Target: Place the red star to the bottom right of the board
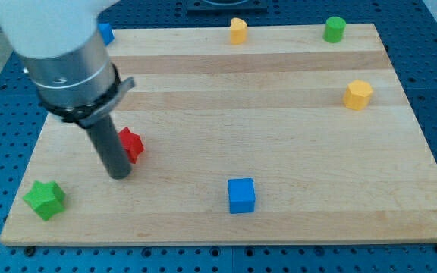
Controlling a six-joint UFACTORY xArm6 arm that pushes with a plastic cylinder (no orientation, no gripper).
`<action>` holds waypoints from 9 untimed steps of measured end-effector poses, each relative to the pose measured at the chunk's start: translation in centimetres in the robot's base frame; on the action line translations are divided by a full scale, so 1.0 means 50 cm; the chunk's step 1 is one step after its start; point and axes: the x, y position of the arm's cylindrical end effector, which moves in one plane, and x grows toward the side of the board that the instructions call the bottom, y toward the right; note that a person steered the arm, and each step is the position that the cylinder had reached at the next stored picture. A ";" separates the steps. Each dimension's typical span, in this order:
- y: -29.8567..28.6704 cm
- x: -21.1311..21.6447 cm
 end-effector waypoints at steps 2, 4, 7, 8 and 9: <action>-0.023 -0.066; -0.016 -0.134; 0.053 -0.188; 0.087 -0.184; 0.108 -0.158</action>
